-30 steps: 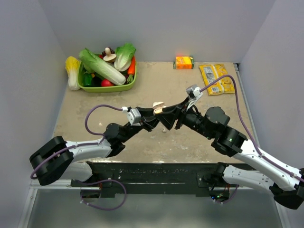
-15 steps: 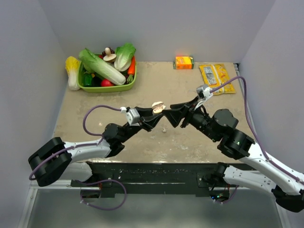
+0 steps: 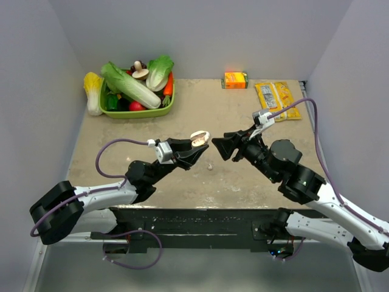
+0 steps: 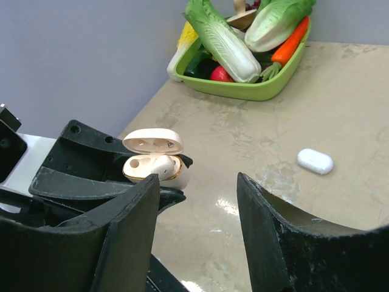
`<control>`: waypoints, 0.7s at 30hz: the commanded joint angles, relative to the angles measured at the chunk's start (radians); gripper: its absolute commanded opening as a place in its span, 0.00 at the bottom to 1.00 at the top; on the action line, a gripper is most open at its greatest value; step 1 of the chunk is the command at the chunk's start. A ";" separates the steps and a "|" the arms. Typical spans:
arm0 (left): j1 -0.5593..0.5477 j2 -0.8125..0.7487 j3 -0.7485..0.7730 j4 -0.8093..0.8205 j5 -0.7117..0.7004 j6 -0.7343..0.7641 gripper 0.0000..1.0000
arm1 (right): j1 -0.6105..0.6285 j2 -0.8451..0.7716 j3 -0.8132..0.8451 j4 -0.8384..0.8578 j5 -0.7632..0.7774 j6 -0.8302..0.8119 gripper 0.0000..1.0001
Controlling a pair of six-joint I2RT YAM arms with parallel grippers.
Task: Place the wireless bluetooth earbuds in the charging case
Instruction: Place the earbud in the charging case.
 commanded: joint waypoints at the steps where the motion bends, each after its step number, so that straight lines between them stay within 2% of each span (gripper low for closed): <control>1: 0.000 -0.024 -0.006 0.338 0.016 0.015 0.00 | 0.002 0.014 0.012 0.025 0.017 -0.023 0.57; 21: -0.002 -0.011 -0.001 0.346 0.033 -0.001 0.00 | 0.002 0.089 0.048 0.043 -0.013 -0.029 0.58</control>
